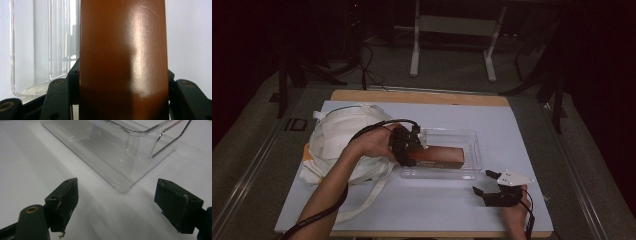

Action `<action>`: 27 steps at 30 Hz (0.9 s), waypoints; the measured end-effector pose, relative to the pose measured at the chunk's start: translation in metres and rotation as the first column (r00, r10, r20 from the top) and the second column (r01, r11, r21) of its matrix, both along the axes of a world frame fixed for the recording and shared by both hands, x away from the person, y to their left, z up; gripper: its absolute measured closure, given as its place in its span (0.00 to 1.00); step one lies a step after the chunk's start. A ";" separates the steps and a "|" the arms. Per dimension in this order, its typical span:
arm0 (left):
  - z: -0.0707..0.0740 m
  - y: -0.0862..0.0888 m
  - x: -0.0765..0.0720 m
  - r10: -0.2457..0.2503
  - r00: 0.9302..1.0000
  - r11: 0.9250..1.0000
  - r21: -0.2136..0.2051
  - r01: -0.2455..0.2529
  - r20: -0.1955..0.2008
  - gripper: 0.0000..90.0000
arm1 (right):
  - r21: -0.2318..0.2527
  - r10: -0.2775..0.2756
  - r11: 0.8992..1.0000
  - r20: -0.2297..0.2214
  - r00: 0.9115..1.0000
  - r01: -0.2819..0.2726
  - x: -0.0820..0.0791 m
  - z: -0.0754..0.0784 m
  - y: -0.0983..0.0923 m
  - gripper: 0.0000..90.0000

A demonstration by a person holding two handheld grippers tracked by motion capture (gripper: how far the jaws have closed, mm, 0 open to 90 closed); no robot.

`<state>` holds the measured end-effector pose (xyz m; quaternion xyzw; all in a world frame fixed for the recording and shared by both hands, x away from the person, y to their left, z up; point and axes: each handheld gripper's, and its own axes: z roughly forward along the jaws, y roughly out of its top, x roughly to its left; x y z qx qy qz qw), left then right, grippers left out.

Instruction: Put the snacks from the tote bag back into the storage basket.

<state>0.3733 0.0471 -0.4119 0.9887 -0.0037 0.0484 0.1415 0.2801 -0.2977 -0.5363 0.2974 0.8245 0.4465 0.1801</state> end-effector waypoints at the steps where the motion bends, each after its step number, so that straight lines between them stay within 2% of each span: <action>1: 0.000 0.000 0.000 0.002 1.000 1.000 0.000 -0.002 -0.001 0.48 | 0.000 0.000 1.000 0.001 1.000 0.000 0.000 0.000 0.000 0.21; 13: 0.001 -0.002 0.000 0.000 1.000 1.000 0.011 0.000 -0.011 0.48 | 0.000 0.000 1.000 0.002 1.000 0.000 0.000 0.000 0.000 0.21; 17: -0.001 -0.006 0.000 -0.012 1.000 0.999 0.030 0.012 0.007 0.48 | 0.000 0.000 1.000 0.000 1.000 0.000 0.000 0.000 0.000 0.21; 27: -0.001 -0.011 -0.001 -0.009 1.000 1.000 0.030 0.009 0.012 0.47 | 0.000 -0.001 1.000 0.001 1.000 0.001 0.000 0.000 0.000 0.21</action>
